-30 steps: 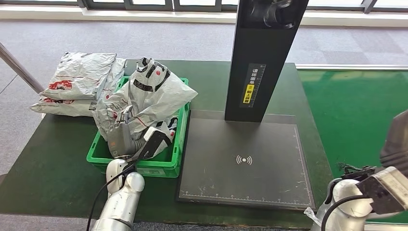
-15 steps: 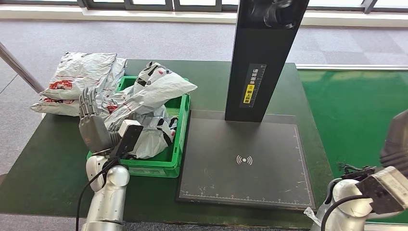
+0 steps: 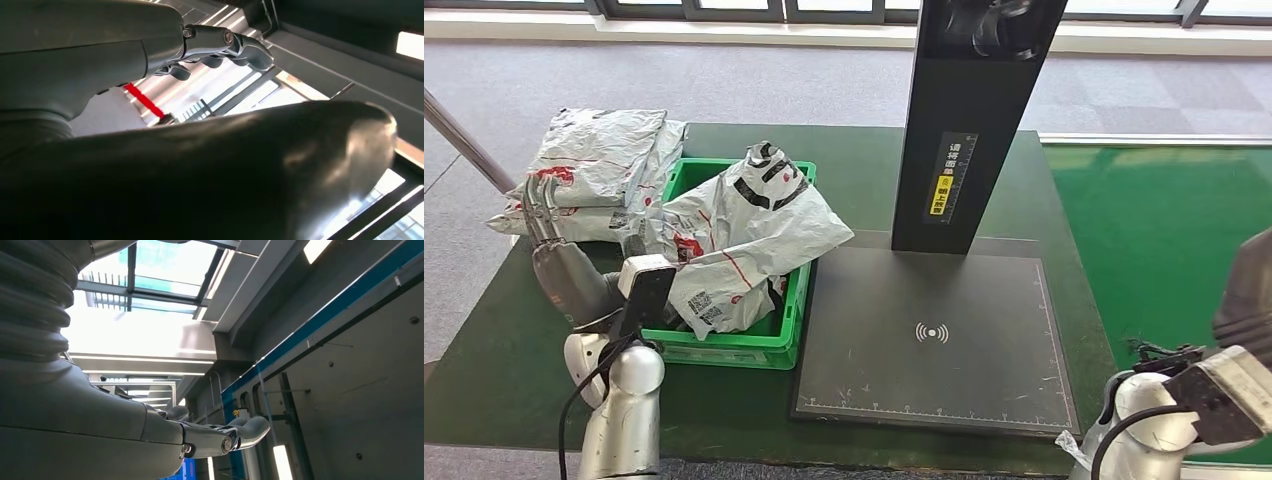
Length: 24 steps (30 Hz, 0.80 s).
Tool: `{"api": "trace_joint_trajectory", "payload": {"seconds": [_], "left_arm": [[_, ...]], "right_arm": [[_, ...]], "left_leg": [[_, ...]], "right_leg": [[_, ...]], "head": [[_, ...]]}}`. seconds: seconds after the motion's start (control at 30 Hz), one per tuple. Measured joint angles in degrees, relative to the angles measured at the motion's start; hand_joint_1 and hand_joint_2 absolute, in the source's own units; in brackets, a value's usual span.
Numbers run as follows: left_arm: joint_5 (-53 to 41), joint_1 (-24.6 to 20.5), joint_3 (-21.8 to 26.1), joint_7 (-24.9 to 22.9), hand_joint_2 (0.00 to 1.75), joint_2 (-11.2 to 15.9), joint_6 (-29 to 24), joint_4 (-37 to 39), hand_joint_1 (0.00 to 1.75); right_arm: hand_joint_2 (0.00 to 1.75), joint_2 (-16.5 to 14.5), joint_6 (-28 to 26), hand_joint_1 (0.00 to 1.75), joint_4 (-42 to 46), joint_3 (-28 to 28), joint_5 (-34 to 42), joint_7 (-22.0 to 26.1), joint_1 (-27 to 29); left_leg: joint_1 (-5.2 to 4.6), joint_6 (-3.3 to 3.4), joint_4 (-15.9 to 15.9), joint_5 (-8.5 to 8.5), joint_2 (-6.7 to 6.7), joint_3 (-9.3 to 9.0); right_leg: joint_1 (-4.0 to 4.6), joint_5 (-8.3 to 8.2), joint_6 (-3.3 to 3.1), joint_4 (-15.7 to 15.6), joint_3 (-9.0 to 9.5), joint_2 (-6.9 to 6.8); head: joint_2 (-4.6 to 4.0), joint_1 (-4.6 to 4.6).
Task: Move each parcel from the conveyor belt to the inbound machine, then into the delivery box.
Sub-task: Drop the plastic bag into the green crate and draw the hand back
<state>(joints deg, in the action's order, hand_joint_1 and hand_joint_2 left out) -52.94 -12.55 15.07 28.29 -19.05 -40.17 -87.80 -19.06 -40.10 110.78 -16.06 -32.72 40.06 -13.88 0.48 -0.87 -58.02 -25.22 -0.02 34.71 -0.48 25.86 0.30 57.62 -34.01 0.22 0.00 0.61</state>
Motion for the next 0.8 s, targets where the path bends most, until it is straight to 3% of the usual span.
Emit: {"api": "trace_joint_trajectory", "payload": {"seconds": [0.33, 0.4, 0.47, 0.53, 0.6, 0.67, 0.73, 0.8], "left_arm": [[-2.3, 0.3, -2.1, -1.7, 0.0, 0.1, 0.0, -3.4, 0.0], [-0.1, 0.3, -2.6, -0.4, 0.0, 0.1, 0.0, -3.5, 0.0], [7.5, 0.5, -3.9, 4.4, 0.0, 0.1, 0.0, -3.4, 0.0], [17.7, 0.8, -6.2, 9.5, 0.87, 0.2, 0.2, -3.0, 0.0], [26.1, 1.5, -8.7, 11.4, 1.75, 0.4, 2.8, -3.1, 0.0], [38.1, 3.1, -12.0, 11.7, 1.75, 0.8, 12.5, -4.3, 0.0], [53.2, 4.9, -15.1, 11.8, 1.75, 1.0, 28.4, -6.0, 0.0], [61.7, 6.0, -16.2, 11.9, 1.75, 1.0, 41.7, -7.2, 0.0]], "right_arm": [[1.75, 0.0, 0.0, 0.0, -0.1, 0.0, 0.3, 0.0, 0.1], [1.75, 0.0, 0.0, 0.0, -0.1, 0.0, 0.4, 0.0, 0.2], [1.75, 0.0, 0.0, 0.0, -0.1, 0.0, 0.4, 0.0, 0.3], [1.75, 0.1, 0.0, 0.0, -0.1, 0.0, 0.4, 0.0, 0.4], [1.75, 0.1, 0.0, 0.0, -0.2, 0.0, 0.7, 0.0, 0.7], [1.75, 0.4, 0.2, 0.0, -1.1, 0.2, 3.4, 0.0, 1.4], [1.75, 1.6, 1.8, 0.0, -4.2, 1.6, 10.6, 0.0, 2.5], [1.75, 3.5, 7.0, 0.0, -8.9, 4.1, 19.7, -0.1, 3.3]], "left_leg": [[0.0, 0.0, 0.0, 0.01, 0.0, -0.02], [0.0, 0.0, 0.0, 0.01, 0.0, -0.03], [-0.01, 0.0, 0.0, 0.01, 0.0, -0.03], [-0.01, 0.0, 0.0, 0.01, -0.01, -0.02], [-0.01, 0.0, 0.0, 0.0, -0.01, -0.01], [0.0, -0.01, 0.0, -0.02, 0.0, -0.01], [0.0, 0.0, 0.0, -0.06, -0.02, 0.02], [-0.02, 0.02, 0.0, -0.08, -0.03, 0.02]], "right_leg": [[0.0, -0.03, 0.0, 0.0, 0.02, 0.0], [0.0, -0.04, -0.01, 0.0, 0.01, 0.0], [-0.01, -0.04, -0.01, 0.0, 0.01, 0.0], [-0.01, -0.03, -0.01, 0.0, 0.01, 0.0], [-0.01, -0.03, -0.01, 0.0, 0.01, 0.0], [0.0, 0.0, 0.0, 0.0, 0.04, 0.0], [0.0, 0.03, 0.01, 0.0, 0.08, -0.01], [-0.01, 0.03, 0.02, 0.0, 0.07, -0.02]], "head": [[0.0, 0.0], [0.0, 0.0], [0.0, -0.01], [0.01, -0.01], [0.01, -0.01], [0.0, -0.01], [0.0, 0.01], [0.0, 0.01]]}}
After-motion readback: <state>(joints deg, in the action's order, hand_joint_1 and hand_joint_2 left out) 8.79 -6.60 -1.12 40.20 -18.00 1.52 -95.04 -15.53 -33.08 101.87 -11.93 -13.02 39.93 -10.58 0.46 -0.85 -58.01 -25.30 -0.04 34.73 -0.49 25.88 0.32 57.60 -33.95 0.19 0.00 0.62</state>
